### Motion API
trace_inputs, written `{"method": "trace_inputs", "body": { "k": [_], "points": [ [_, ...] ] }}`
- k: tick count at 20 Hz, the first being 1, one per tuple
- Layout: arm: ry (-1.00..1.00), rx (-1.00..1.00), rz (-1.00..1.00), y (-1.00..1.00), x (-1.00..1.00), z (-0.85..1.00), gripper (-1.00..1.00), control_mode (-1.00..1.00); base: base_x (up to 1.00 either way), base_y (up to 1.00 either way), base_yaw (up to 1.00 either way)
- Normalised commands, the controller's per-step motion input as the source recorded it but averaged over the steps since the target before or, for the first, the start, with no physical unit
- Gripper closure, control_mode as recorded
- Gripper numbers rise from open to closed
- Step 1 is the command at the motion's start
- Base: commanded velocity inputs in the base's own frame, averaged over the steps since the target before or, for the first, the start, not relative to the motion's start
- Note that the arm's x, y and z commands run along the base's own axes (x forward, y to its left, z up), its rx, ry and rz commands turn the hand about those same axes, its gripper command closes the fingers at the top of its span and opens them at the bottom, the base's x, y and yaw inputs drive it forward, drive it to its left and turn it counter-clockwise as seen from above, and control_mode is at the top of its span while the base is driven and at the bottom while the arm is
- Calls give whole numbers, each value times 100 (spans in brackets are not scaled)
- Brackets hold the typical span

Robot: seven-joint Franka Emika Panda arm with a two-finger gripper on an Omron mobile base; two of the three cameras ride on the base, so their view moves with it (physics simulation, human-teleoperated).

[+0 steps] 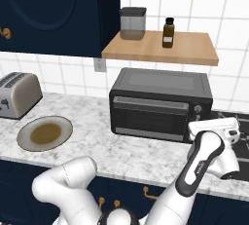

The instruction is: Pick up the kebab skewer and baguette bread, and place them inside the toaster oven. Close the toaster oven door and start by setting the timer.

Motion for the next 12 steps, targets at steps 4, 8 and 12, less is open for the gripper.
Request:
{"method": "trace_inputs", "body": {
  "k": [4,8,12],
  "points": [
    [0,-2,-16,5,-13,3,-100,-100,0,0,0],
    [4,0,-16,23,0,0,-100,-100,0,0,0],
    [6,0,-10,18,0,11,-100,-100,0,0,0]
  ]
}}
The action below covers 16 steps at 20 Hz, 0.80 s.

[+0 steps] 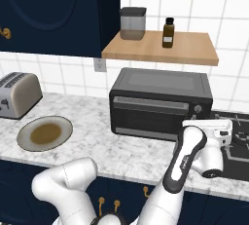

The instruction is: Pick up the kebab skewer and baguette bread, and place them inside the toaster oven. Close the toaster oven door and start by setting the timer.

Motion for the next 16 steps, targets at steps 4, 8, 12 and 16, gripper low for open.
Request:
{"method": "trace_inputs", "body": {
  "k": [4,8,12,16],
  "points": [
    [2,0,-7,0,0,19,-100,-100,0,0,0],
    [0,0,-5,0,0,10,-100,-100,0,0,0],
    [2,0,-2,0,0,0,-100,-100,0,0,0],
    [0,0,-1,0,8,0,-100,-100,0,0,0]
  ]
}}
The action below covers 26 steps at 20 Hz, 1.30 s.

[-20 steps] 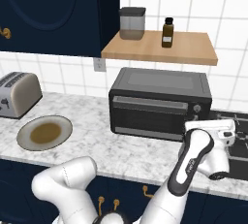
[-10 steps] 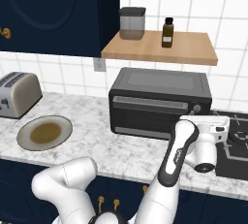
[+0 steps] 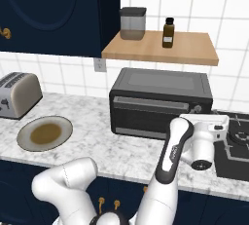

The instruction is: Pick up the kebab skewer and baguette bread, and place them inside the toaster oven. Close the toaster oven door and start by setting the timer.

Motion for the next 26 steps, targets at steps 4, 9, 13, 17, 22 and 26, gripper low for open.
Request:
{"method": "trace_inputs", "body": {
  "k": [4,9,13,17,22,26],
  "points": [
    [0,0,-2,-1,8,0,-100,-100,0,0,0],
    [2,0,-2,-11,19,0,-100,-100,0,0,0],
    [2,0,-1,-13,21,-1,-100,-100,0,0,0],
    [2,0,0,-16,18,-4,-100,-100,0,0,0],
    [0,0,-1,-22,7,-1,-100,-100,0,0,0],
    [0,0,-5,-20,0,0,-100,-100,0,0,0]
  ]
}}
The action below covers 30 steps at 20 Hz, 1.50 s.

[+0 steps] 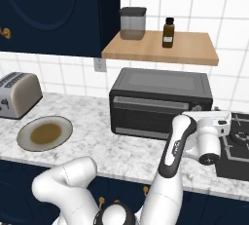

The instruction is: Pick up the kebab skewer and baguette bread, and place them inside the toaster oven. Close the toaster oven door and start by setting the timer.

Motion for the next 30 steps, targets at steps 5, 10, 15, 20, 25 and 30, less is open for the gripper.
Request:
{"method": "trace_inputs", "body": {
  "k": [5,10,15,20,25,30],
  "points": [
    [0,0,-9,-6,0,0,-100,-100,0,0,0],
    [0,0,-10,-2,0,0,-100,-100,0,0,0],
    [0,4,-6,-2,6,-11,-100,-100,0,0,0],
    [0,5,-4,0,15,-20,100,-100,0,0,0],
    [0,2,-3,0,20,-16,100,-100,0,0,0],
    [0,0,-6,12,14,-18,100,-100,0,0,0]
  ]
}}
